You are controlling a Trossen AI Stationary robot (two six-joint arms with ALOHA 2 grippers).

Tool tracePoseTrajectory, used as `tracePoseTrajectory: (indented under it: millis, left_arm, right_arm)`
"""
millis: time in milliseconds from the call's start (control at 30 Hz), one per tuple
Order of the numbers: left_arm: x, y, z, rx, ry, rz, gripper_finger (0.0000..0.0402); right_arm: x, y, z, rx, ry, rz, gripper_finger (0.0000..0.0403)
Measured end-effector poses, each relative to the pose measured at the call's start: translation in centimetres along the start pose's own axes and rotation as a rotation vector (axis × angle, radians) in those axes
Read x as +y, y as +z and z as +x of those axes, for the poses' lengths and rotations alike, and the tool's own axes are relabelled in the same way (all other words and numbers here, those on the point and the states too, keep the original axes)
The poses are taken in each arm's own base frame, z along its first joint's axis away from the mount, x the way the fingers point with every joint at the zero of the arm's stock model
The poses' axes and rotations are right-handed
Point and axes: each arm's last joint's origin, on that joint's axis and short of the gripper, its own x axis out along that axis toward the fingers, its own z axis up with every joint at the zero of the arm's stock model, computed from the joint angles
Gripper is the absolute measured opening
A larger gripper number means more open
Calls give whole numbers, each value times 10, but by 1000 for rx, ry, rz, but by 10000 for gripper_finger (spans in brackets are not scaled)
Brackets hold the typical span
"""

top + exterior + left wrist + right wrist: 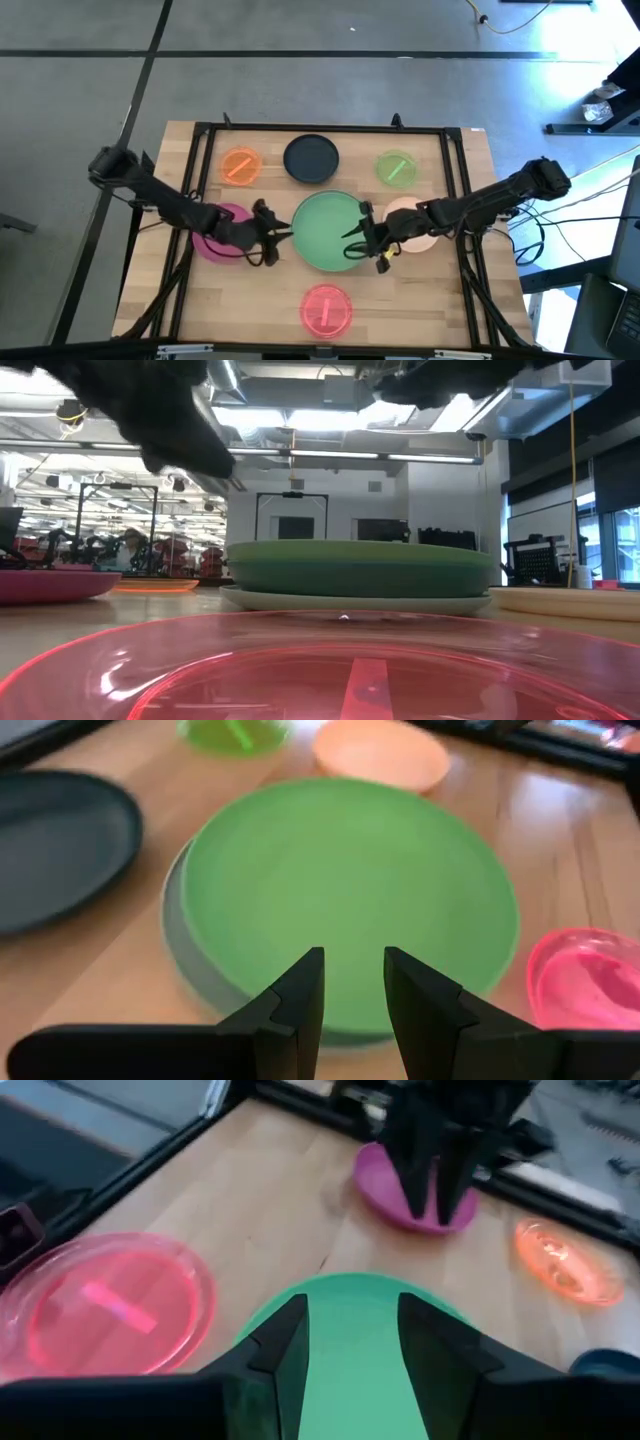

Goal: Stack plastic plates
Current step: Stack the pink plate on top of the light green plate

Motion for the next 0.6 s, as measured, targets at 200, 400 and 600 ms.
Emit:
tracePoseTrajectory:
  millis: [200,400,600]
  left_arm:
    - [-10,17,-25,216,95,-84,100]
    - [-9,4,-24,486,211,-182,100]
    - [-10,-23,-15,748,313,-246,100]
  right_arm:
    - [-5,-5,1,41,-8,73,145]
    - [-5,-6,1,50,-17,89,145]
    - [-5,-7,1,61,-38,107,145]
